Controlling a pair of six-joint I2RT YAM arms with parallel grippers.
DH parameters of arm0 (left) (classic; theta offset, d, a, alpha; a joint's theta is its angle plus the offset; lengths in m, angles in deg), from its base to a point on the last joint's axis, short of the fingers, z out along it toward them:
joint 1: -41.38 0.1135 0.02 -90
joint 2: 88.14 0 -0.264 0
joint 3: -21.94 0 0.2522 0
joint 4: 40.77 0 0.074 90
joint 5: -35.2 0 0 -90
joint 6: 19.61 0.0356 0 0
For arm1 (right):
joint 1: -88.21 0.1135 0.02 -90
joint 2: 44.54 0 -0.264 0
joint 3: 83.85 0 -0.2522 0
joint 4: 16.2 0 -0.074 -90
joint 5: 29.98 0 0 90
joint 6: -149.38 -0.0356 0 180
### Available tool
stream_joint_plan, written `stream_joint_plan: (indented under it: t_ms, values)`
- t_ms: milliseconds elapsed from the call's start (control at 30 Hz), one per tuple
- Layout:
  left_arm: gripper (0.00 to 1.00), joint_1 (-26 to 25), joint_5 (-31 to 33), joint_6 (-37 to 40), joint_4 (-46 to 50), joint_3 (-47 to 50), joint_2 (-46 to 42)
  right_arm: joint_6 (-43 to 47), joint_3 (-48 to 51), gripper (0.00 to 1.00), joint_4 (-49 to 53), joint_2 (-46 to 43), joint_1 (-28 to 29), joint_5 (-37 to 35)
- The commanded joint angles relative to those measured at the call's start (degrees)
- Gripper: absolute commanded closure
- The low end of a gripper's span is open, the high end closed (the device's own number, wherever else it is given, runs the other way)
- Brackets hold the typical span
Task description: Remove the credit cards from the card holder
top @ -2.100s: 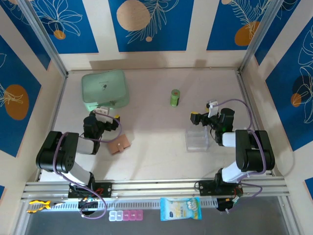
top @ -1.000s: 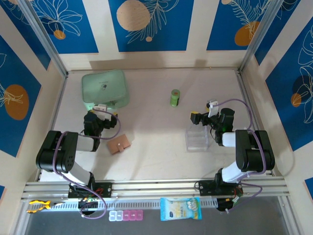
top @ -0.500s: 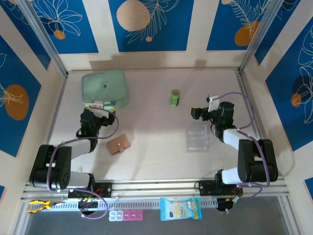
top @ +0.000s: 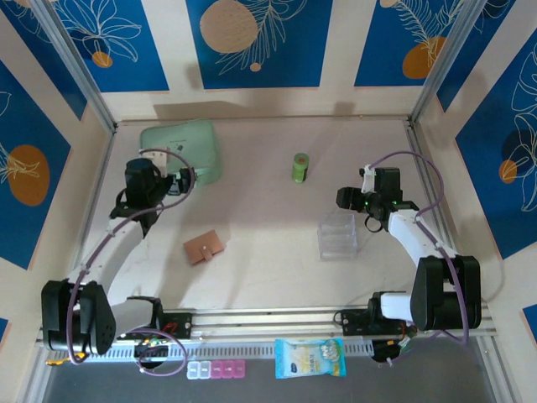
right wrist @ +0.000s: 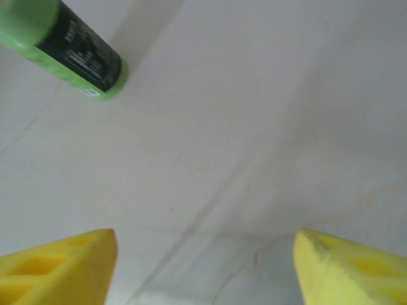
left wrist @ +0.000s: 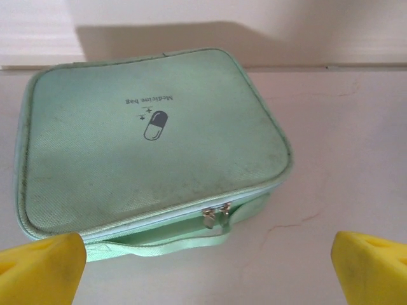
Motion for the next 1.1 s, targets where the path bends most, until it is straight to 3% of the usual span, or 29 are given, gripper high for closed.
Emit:
stream_joint_plan:
  t_ms: [0,167,400,1067]
  values:
    - [0.02,0.4,-3.8,-1.9,15.7,-6.5,-1.1,-6.2,-1.8,0.35,12.5,-1.6,0.5,-1.8]
    - [0.03,0.4,-8.2,1.7,23.2,-12.1,0.1,-7.9,-2.2,0.53,17.7,-1.8,0.6,-3.3]
    - [0.02,0.5,-5.4,4.3,19.0,-7.2,-1.1,-7.8,-3.5,0.64,20.3,-0.3,0.7,-4.2]
    - [0.01,0.5,-5.6,4.4,17.8,-6.1,-2.7,-6.5,-6.2,0.78,20.2,5.0,1.9,-4.9]
